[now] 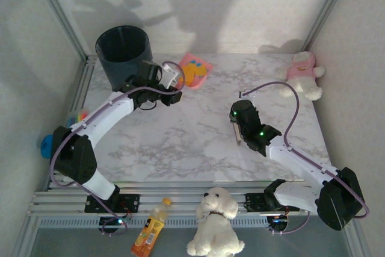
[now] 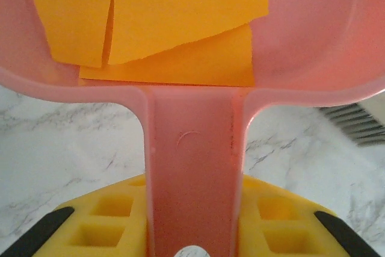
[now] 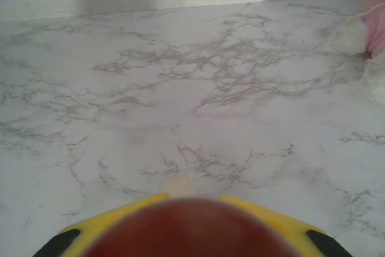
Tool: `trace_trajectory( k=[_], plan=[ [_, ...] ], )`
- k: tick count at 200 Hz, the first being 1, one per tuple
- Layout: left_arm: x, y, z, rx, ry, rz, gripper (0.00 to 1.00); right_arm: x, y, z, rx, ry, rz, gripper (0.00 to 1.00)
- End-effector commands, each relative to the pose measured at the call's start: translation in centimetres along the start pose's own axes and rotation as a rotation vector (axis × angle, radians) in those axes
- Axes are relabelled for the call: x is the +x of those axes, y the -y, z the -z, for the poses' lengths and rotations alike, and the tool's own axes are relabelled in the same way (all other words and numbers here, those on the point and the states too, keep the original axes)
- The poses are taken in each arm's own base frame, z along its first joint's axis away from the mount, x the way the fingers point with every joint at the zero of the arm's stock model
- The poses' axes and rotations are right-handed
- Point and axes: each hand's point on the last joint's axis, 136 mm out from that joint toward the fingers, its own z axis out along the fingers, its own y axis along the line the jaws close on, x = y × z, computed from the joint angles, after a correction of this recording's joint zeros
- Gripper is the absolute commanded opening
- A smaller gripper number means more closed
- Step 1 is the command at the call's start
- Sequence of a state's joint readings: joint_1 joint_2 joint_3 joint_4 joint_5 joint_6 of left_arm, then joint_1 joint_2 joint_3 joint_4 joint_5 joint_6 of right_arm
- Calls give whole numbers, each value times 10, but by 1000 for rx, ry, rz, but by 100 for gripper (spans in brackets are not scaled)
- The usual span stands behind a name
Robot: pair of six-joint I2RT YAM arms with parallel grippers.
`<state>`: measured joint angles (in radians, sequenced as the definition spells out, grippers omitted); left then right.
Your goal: Sweep away the paper scraps from the table
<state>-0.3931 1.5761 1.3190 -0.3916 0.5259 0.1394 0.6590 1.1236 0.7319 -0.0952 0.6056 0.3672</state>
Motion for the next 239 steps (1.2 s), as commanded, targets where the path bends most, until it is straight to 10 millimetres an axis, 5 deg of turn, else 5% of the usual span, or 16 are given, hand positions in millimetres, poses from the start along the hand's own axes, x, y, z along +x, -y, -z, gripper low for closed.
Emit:
trace_trajectory(
  k=[1, 127, 239],
  plan=[
    [-44, 11, 30, 73, 135, 22, 0, -8, -2, 2, -4, 28, -19, 0],
    [-96, -20, 91, 245, 311, 224, 0, -13, -9, 6, -58, 55, -5, 0],
    [-109, -66, 125, 233, 422, 462, 0, -16, -8, 9, -58, 59, -7, 0]
  ],
)
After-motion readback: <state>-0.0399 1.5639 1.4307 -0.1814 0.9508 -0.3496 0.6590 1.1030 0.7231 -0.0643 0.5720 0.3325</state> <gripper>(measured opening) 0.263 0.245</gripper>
